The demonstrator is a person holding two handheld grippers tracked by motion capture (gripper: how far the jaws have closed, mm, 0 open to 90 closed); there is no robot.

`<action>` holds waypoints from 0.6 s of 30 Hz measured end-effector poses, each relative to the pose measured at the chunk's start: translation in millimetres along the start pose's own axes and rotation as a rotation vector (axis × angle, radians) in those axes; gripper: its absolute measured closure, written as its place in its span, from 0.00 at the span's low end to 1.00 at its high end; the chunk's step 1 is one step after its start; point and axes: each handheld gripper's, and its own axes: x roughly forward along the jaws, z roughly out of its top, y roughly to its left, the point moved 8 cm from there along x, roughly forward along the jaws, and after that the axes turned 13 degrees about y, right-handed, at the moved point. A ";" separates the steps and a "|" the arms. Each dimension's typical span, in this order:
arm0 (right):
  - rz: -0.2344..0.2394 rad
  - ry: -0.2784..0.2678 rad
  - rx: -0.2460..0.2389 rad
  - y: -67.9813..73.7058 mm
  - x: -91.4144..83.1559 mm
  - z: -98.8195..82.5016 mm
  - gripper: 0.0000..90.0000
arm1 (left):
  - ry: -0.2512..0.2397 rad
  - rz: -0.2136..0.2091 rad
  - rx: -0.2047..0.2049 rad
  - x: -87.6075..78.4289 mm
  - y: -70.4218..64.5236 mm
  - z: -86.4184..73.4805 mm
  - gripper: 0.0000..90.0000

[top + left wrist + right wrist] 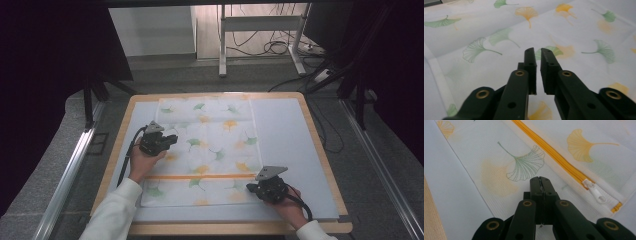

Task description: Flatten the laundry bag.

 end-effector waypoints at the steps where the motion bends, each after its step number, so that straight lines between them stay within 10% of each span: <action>1: -0.002 0.000 -0.001 0.0 0.1 0.1 0.99 | 0.000 -0.009 -0.004 -3.0 -2.4 -1.8 0.87; 11: 0.006 -0.006 0.019 -0.6 0.1 -0.1 0.99 | -0.010 0.000 0.039 -23.5 -29.2 -13.4 0.47; 18: -0.010 -0.003 0.023 0.3 -1.4 -1.1 0.99 | -0.002 -0.014 0.076 -26.8 -51.7 -18.1 0.38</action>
